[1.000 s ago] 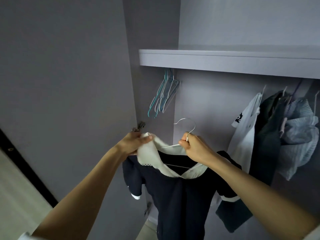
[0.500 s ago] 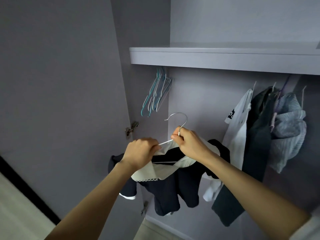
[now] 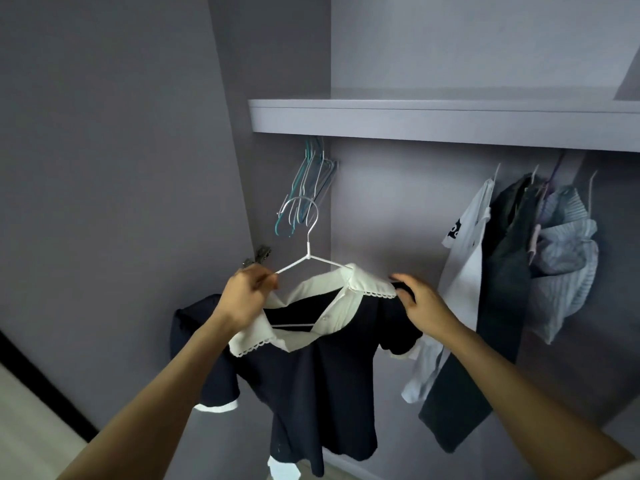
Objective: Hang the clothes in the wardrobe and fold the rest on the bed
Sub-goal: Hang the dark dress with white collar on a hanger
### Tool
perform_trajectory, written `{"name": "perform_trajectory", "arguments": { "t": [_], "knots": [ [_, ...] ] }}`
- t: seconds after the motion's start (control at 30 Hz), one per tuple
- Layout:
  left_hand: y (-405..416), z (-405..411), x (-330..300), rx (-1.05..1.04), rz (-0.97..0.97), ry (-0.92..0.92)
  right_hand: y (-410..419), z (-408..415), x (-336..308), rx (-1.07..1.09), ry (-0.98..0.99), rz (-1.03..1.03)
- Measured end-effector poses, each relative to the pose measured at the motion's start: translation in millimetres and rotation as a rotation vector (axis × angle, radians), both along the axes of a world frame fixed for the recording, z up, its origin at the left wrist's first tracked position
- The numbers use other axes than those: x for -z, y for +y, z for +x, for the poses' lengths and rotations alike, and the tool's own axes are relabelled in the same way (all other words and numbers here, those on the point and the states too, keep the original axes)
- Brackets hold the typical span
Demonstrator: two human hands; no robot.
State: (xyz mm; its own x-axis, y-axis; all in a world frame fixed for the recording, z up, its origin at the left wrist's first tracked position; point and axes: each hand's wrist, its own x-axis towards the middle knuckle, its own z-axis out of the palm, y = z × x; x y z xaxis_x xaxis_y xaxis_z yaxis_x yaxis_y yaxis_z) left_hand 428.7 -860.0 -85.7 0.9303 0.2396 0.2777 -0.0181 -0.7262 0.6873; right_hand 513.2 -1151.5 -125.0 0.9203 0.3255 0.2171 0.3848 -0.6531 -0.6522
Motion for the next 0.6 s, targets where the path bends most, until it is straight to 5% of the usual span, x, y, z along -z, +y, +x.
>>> {"name": "perform_trajectory", "arguments": {
  "t": [0.13, 0.33, 0.6],
  "knots": [
    [-4.0, -2.3, -9.5, 0.044, 0.261, 0.088, 14.3, 4.0, -0.3, 0.129, -0.180, 0.069],
    [-28.1, 1.4, -29.7, 0.211, -0.171, -0.029, 19.1, -1.7, -7.3, 0.044, -0.187, 0.067],
    [-17.8, 8.4, -25.5, 0.172, -0.286, -0.077, -12.8, 4.4, 10.4, 0.183, 0.090, -0.109]
  ]
}}
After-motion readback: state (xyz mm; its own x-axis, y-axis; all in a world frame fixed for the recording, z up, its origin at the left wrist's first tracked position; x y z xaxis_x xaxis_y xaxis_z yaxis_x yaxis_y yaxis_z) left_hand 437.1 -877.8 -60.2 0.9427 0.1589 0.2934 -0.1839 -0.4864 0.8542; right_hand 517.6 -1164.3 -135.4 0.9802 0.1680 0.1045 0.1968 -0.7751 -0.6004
